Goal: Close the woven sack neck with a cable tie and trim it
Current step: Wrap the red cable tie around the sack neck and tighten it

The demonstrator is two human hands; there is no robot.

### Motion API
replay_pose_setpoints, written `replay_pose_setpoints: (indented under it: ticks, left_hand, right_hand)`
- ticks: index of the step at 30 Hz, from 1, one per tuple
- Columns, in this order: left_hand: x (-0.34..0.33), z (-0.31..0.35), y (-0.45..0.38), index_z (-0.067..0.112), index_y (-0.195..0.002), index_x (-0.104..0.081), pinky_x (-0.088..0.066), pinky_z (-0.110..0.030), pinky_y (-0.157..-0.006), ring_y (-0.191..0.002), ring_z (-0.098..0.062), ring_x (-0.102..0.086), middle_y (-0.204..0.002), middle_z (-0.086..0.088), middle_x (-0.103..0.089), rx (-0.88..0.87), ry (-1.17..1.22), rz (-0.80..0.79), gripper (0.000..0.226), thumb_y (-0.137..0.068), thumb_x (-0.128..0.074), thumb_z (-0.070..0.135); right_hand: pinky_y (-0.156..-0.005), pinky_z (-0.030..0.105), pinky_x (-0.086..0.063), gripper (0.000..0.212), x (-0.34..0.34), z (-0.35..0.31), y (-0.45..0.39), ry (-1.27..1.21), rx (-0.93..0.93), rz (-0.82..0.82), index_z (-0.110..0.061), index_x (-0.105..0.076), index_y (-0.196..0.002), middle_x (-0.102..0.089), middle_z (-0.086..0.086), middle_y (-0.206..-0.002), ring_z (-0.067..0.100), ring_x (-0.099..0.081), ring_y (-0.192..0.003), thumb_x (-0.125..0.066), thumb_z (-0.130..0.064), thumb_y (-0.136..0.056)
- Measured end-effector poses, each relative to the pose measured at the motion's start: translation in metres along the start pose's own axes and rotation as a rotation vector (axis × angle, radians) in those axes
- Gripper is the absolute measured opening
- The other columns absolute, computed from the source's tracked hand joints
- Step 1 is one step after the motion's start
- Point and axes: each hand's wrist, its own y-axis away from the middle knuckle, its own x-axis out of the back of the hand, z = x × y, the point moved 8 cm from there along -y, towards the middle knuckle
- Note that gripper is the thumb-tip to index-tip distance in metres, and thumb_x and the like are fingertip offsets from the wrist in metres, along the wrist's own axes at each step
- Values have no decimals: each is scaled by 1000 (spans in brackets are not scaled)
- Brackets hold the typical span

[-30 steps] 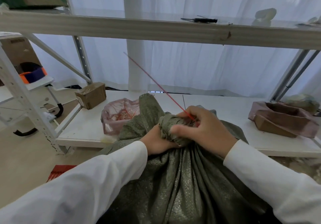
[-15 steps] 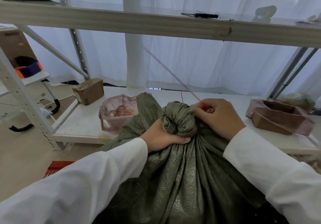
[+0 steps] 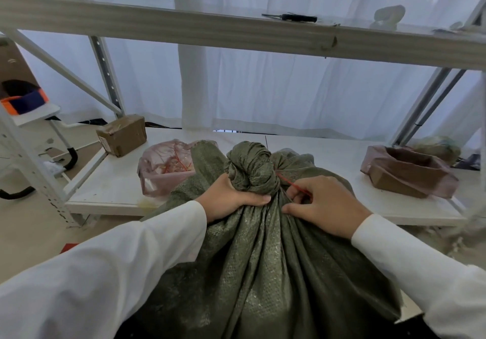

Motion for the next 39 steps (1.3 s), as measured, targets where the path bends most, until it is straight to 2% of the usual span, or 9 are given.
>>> replay_pose_setpoints:
  ticks: [10,13,16,19,25,29,33,37,39]
  left_hand:
    - [7,5,3,23,-88,-67,-48,-5,-71,-79,6,-66,-78,21,-72,-5,-51,-30,29,-71,-74,0]
    - [7,5,3,25,-87,-66,-48,-4,-70,-79,6,-67,-77,21,-72,22,-35,-34,27,-73,-73,3]
    - [5,2,4,25,-88,-67,-49,-5,-70,-80,5,-67,-78,21,-72,52,-14,-46,26,-72,-74,6]
    - [6,1,5,21,-92,-68,-50,-8,-73,-83,1,-68,-82,18,-73,56,-1,-36,27,-72,-75,5]
    - [8,4,0,18,-89,-69,-50,-14,-77,-80,-1,-68,-83,12,-72,51,-29,17,22,-73,-73,3]
    - [13,5,-5,19,-90,-68,-49,-22,-81,-87,-9,-67,-90,5,-72,47,-82,24,23,-73,-74,5]
    - [16,4,-5,21,-89,-68,-48,-26,-81,-89,-13,-66,-90,2,-72,43,-99,17,25,-67,-75,12]
    - [13,7,-4,27,-82,-68,-48,-19,-76,-80,-4,-65,-81,10,-71,1,-125,29,23,-64,-73,14]
    - [10,8,-3,30,-84,-67,-48,-13,-74,-80,1,-65,-81,14,-71,-22,-127,4,26,-70,-74,9]
  right_hand:
    - [-55,9,-38,15,-10,-13,5,-386,29,-130,-17,-68,-64,-61,-9,-54,-2,-50,-51,-76,-24,-74]
    - [-58,7,-39,4,20,-1,-4,-411,5,104,-27,-72,-72,-68,-17,-63,-9,-53,-53,-74,-27,-76]
    - [-73,18,-44,20,38,2,-15,-303,60,248,-34,-72,-91,-68,-19,-92,-12,-56,-70,-75,-24,-74]
    - [-92,31,-43,23,23,-2,-25,-152,122,227,-25,-72,-94,-63,-11,-96,9,-59,-97,-77,-22,-72]
    - [-75,29,-36,8,19,6,-47,3,-39,338,-27,-65,-76,-58,-4,-87,13,-50,-85,-66,-33,-81]
    - [-68,19,-40,12,28,9,-48,-336,-88,292,-25,-67,-66,-67,-10,-71,1,-59,-70,-72,-24,-77]
    - [-47,8,-38,25,23,-18,-43,-793,6,136,-9,-71,-85,-61,-12,-48,-3,-51,-39,-68,-33,-79]
    - [-79,37,-47,53,9,-27,-50,-557,4,85,-28,-64,-82,-69,-9,-74,8,-61,-69,-74,-63,-45]
    - [-82,28,-51,56,4,-28,-51,-500,-14,68,-24,-60,-91,-70,-6,-84,8,-65,-77,-80,-56,-49]
